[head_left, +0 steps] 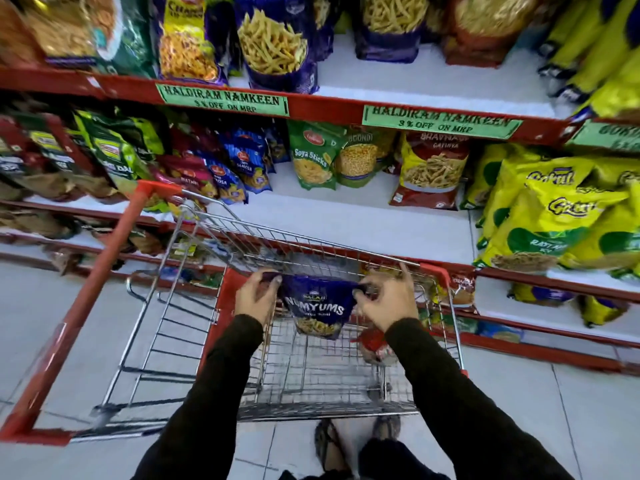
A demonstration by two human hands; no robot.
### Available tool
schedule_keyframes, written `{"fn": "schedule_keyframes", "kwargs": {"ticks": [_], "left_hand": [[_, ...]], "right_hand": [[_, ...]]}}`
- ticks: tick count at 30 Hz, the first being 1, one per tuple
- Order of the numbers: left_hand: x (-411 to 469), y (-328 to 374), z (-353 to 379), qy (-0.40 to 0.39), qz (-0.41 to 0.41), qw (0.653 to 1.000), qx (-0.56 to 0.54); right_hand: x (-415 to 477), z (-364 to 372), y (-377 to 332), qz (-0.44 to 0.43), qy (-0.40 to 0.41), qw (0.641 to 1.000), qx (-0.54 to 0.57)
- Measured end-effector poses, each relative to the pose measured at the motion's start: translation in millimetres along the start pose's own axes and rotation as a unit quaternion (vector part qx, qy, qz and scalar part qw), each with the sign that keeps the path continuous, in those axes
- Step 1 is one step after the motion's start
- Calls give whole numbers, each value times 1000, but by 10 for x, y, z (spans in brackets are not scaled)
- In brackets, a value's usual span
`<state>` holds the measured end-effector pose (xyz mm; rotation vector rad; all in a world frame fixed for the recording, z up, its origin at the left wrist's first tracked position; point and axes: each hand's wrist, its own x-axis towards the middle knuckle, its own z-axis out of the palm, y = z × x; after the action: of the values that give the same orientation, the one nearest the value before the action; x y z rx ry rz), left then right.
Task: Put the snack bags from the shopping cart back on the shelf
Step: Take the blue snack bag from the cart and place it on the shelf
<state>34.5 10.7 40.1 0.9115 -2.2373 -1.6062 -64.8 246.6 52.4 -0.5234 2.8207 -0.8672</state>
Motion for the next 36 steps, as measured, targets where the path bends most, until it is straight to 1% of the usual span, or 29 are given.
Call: {"fn": "schedule_keyframes", "kwargs": {"ticks": [2,4,7,9,11,14,15,19,21,24,26,29,33,36], "left_hand": [[-27,221,20,17,17,998,-56],[-43,482,53,34,26,994,-104],[-7,917,114,68,27,987,-140],[33,1272,153,65,52,982,-171],[95,1632,207,61,79,975,-196],[163,2169,258,87,114,960,-240],[189,2340,288,84,131,953,-259],[334,3006,372,65,168,924,-337],[445,3332,400,60,189,917,-346],[663,3769,439,74,208,916,-336],[869,4015,475,78,214,913,-338],[1169,4285,546,71,209,914,-340],[1541,4577,631,70,180,910,-366],[1762,4732,693,84,177,909,-368]], "right_hand": [[36,-214,-54,-7,45,997,63],[96,-440,-112,-20,59,989,137],[204,-779,-230,-22,110,954,277],[278,-1036,-312,-34,143,929,341],[373,-1296,-394,-59,169,906,384],[529,-1695,-531,-92,212,860,456],[575,-1837,-587,-108,222,846,473],[814,-2376,-789,-134,239,808,522],[978,-2635,-898,-141,252,795,534],[1265,-2975,-1063,-154,274,783,536],[1490,-3158,-1148,-149,266,780,547],[1826,-3353,-1246,-124,270,786,543],[2238,-3527,-1386,-127,270,788,538],[2528,-3614,-1435,-125,286,802,510]]}}
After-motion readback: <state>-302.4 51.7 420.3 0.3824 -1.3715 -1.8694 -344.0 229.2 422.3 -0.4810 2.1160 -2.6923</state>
